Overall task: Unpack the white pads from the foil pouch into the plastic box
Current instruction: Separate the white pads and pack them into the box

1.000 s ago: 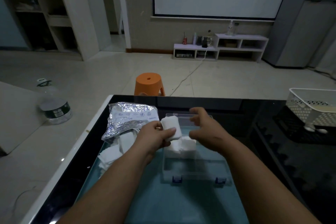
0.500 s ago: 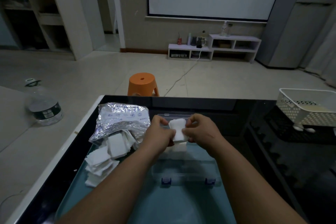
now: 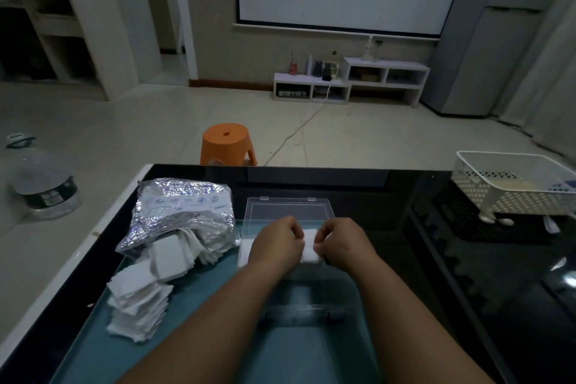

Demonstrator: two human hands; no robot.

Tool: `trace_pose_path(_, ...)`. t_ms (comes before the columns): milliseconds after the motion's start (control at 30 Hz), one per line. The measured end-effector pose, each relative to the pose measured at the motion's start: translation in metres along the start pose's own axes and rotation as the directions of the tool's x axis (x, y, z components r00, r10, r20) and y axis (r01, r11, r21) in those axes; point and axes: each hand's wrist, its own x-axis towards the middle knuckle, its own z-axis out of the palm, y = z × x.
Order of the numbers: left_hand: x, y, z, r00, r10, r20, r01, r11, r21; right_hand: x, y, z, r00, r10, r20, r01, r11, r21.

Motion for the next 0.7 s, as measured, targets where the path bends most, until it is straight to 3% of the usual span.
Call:
trace_pose_path(333,0.000,-0.003,0.005,0.994,0.101,-0.035,-0.091,0.971,0.221,0.012,-0.002,0.017,0.999,0.035,0.029,-0.030,0.985,-0.167)
trace_pose_path(500,0.002,-0.006,0.003,0.995,0.083,0.057,-0.095,0.962,0.257,0.014,-0.005,0.022,0.996,0.071,0.061,-0.051,0.959,-0.278)
trace_pose_path(700,0.007,-0.008,0.003,0.994,0.053,0.098,-0.079,0.958,0.276,0.014,-0.003,0.023,0.994,0.108,-0.002,-0.102,0.932,-0.349)
